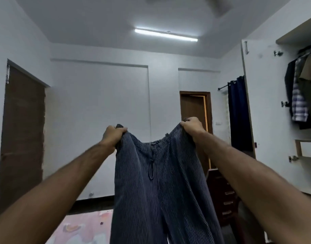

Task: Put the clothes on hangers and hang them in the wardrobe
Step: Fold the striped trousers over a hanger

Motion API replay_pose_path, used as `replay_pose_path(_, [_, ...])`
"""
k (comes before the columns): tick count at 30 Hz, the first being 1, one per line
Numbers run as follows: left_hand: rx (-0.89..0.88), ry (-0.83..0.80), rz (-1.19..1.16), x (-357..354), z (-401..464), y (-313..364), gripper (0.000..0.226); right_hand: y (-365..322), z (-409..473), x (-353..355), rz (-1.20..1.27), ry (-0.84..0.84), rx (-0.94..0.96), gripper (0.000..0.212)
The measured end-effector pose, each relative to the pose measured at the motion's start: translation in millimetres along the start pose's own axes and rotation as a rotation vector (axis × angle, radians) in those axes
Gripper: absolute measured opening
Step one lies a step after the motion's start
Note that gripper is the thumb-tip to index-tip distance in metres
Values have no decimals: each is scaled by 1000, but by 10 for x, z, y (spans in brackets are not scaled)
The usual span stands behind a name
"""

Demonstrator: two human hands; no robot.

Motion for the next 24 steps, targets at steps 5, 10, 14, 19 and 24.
replay_pose_path(5, [-147,-33,41,-306,-116,172,29,-103,-65,-340,157,-55,54,24])
replay_pose_path(10, [-282,-4,78,-613,-279,475,28,-482,-345,-935,199,-200,214,20])
replay_pose_path(14, [-291,-169,-44,-663,-455,544,26,-546,-435,-1035,318,-315,209,29])
replay_pose_path(19, [-613,-258,181,-478,-500,714,37,-602,-436,-898,346,-293,282,26])
replay_pose_path(24, [-494,79,358,53,-284,551,77,-909,-379,-706,539,-368,326,26])
Point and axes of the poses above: each hand's wrist, its own z-axis towards the middle knuckle, its own x-axis out of the back of the hand, y = z × x, the point moved 7 cm from there along z, towards the middle knuckle, and after that the axes turned 6 degrees about z, right-handed, at the moved point
